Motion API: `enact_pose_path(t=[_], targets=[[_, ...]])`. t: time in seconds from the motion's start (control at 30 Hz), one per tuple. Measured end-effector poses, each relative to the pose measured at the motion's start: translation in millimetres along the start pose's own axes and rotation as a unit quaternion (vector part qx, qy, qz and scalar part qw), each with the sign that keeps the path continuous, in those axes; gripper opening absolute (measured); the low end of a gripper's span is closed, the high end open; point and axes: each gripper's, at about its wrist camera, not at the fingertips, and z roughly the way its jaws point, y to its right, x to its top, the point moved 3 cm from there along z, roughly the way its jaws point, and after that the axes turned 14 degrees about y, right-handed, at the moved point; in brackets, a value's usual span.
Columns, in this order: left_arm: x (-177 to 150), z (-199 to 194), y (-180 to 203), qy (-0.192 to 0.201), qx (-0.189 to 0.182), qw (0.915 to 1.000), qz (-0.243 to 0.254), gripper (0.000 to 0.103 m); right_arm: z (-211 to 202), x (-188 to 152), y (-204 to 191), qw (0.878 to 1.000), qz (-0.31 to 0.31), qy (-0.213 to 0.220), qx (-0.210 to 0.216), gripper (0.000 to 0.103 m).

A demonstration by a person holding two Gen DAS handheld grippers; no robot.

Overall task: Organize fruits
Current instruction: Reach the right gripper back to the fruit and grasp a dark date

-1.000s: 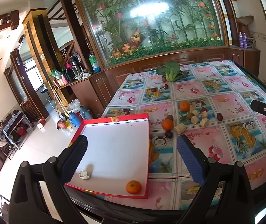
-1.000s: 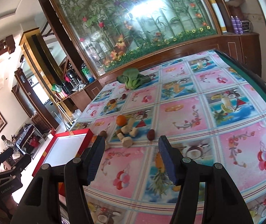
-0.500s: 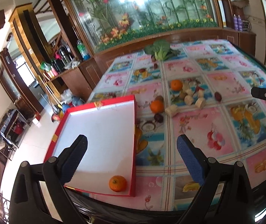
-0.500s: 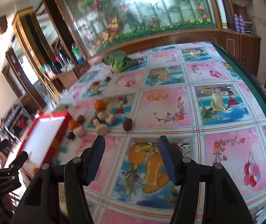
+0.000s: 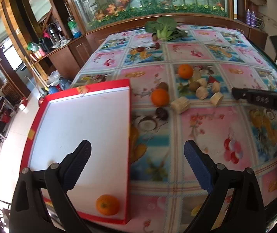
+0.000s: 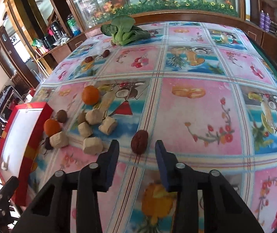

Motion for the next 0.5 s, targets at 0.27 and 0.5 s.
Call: enact_pose_path(t=[0.27, 0.5], targets=[[23, 29, 62, -0.004, -0.077, 0.9962, 0.040, 0.080, 1, -3, 9, 1.000, -0.019, 0.019, 0.002, 0.018], [31, 73, 103, -0.036, -0.129, 0.9899, 0.046, 0.065, -7, 7, 51, 0.996, 0.085, 0.028, 0.006, 0.018]])
